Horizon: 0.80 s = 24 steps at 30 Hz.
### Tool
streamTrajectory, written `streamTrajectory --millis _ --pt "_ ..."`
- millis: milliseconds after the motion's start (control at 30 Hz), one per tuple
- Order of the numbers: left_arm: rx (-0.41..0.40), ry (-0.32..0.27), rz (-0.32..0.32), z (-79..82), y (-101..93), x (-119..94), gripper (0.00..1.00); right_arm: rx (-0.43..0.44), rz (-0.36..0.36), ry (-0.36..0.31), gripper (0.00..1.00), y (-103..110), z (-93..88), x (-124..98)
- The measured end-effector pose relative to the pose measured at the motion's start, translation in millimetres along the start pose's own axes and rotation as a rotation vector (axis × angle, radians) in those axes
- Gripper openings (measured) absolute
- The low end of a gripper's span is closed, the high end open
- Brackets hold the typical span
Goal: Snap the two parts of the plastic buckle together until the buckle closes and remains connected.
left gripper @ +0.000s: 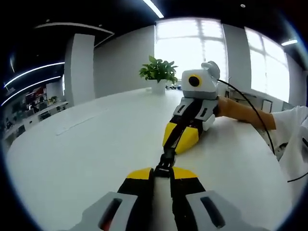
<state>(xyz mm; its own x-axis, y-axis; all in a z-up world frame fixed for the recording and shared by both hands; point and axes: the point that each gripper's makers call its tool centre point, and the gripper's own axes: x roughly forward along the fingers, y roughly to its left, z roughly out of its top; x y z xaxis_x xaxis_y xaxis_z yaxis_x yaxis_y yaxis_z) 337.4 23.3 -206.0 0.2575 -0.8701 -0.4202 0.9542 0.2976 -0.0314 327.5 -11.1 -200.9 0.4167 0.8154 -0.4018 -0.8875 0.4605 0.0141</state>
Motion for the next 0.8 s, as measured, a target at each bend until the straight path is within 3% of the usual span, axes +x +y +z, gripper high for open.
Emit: streamTrajectory --millis 133,200,233,333,400,533,700,800 --pt "-0.007 -0.01 -0.009 2.0 -1.1 0.7 0.11 -0.006 -0.011 0.001 0.11 1.8 -0.7 0.7" --pt "-0.009 -0.034 -0.022 8.1 -4.4 0.2 0.0 -0.035 0.015 0.008 0.11 10.0 -1.0 2.6" --pt "0.003 -0.046 0.009 11.4 -0.9 3.0 0.0 -0.037 0.04 0.008 0.11 18.2 -0.3 4.6" --pt "0.036 0.014 0.014 0.0 0.7 7.9 0.0 -0.129 0.039 0.032 0.11 28.6 0.8 11.7" --pt "0.037 0.001 0.024 3.5 3.0 6.5 0.0 -0.143 0.028 0.042 0.11 26.7 1.1 12.8" --pt "0.02 -0.062 0.042 16.6 9.1 -1.2 0.0 -0.125 0.004 0.029 0.11 13.6 0.8 9.2" --pt "-0.055 -0.2 0.121 39.1 33.4 -26.6 0.05 -0.118 -0.013 0.026 0.11 8.7 0.3 8.3" --pt "-0.09 -0.165 0.151 29.0 40.9 -29.3 0.09 -0.116 -0.016 0.026 0.11 7.8 -0.1 8.7"
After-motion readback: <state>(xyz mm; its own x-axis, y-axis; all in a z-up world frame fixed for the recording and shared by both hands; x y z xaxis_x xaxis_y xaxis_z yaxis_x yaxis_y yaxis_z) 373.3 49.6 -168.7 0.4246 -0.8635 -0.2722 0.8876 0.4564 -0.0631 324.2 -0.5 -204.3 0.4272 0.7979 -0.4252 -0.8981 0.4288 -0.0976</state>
